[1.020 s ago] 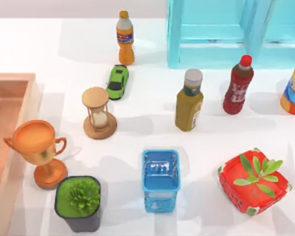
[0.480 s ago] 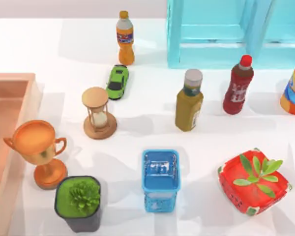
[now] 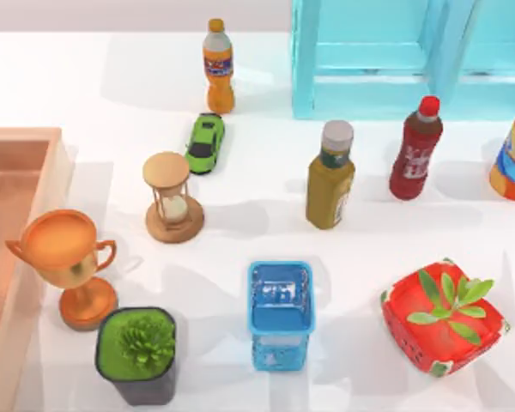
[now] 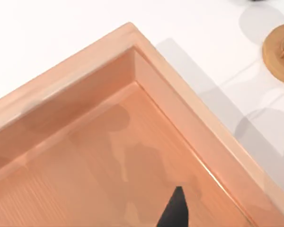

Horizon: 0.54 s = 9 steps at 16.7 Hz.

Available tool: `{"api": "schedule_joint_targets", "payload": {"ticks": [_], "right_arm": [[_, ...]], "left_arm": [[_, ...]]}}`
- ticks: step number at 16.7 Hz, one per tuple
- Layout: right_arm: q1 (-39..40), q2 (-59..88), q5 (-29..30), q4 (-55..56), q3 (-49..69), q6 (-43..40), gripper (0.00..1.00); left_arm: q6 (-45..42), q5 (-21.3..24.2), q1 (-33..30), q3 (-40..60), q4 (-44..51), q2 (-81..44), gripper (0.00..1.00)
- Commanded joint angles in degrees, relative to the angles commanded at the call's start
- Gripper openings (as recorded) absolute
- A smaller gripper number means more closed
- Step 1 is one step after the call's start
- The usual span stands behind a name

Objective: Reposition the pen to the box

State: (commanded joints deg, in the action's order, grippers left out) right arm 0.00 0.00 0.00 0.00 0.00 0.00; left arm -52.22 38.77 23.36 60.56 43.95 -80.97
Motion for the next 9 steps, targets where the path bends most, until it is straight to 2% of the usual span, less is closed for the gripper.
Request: {"api": "schedule_joint_targets", "payload": {"ticks": [3,9], "right_arm": [[0.0,0.0,0.0,0.0,0.0,0.0,1.00],[0.0,0.0,0.0,0.0,0.0,0.0,1.00]], "left_arm": [[0.0,0.0,0.0,0.0,0.0,0.0,0.98],[0.0,0.0,0.0,0.0,0.0,0.0,1.00]]}}
